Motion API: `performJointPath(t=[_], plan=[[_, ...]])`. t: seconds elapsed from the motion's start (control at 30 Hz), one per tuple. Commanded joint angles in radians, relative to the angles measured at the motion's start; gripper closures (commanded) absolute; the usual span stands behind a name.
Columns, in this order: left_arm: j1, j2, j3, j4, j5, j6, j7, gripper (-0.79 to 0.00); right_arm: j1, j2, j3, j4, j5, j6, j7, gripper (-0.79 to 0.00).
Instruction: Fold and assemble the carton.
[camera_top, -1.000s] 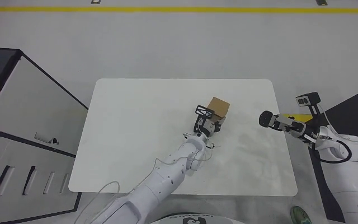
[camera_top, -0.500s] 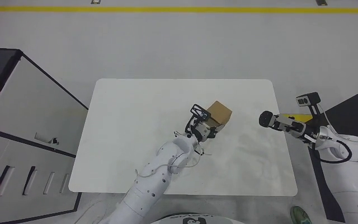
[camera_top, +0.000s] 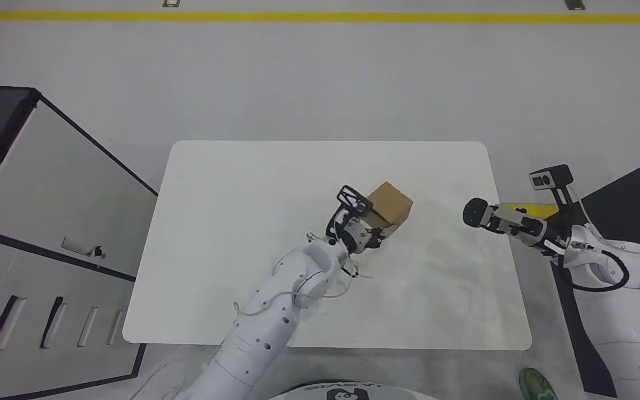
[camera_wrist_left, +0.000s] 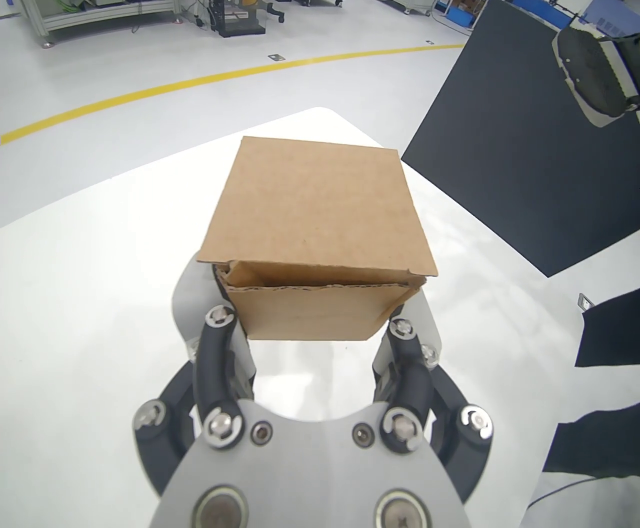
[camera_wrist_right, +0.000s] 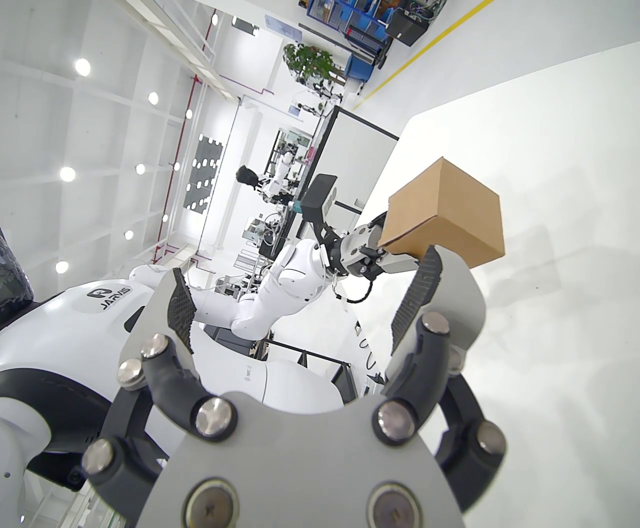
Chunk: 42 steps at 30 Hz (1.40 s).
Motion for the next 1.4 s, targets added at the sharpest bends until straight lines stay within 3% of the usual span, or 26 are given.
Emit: performJointPath(t=[0.0, 0.17, 0.3, 0.37, 0.77, 0.87, 1.1, 1.37], plan=[[0.011, 0.014, -0.054, -0.044, -0.054, -0.088, -0.055, 0.0, 0.0, 0.0, 0.0, 0.0, 0.0, 0.0, 0.0, -0.785], [0.035, 0.053, -0.179, -0.106, -0.216, -0.363, -0.177, 0.0, 0.0, 0.0, 0.0, 0.0, 0.0, 0.0, 0.0, -0.785], [0.028, 0.076, -0.252, -0.097, -0.343, -0.479, -0.285, 0.0, 0.0, 0.0, 0.0, 0.0, 0.0, 0.0, 0.0, -0.785], [0.02, 0.083, -0.264, -0.094, -0.419, -0.491, -0.33, 0.0, 0.0, 0.0, 0.0, 0.0, 0.0, 0.0, 0.0, -0.785], [0.002, 0.094, -0.267, -0.125, -0.416, -0.51, -0.349, 0.0, 0.0, 0.0, 0.0, 0.0, 0.0, 0.0, 0.0, -0.785], [-0.035, 0.107, -0.283, -0.156, -0.446, -0.545, -0.425, 0.0, 0.0, 0.0, 0.0, 0.0, 0.0, 0.0, 0.0, -0.785], [-0.156, 0.143, -0.316, -0.208, -0.72, -0.593, -0.646, 0.0, 0.0, 0.0, 0.0, 0.0, 0.0, 0.0, 0.0, -0.785], [-0.25, 0.222, -0.28, -0.285, -0.843, -0.534, -0.705, 0.0, 0.0, 0.0, 0.0, 0.0, 0.0, 0.0, 0.0, -0.785]])
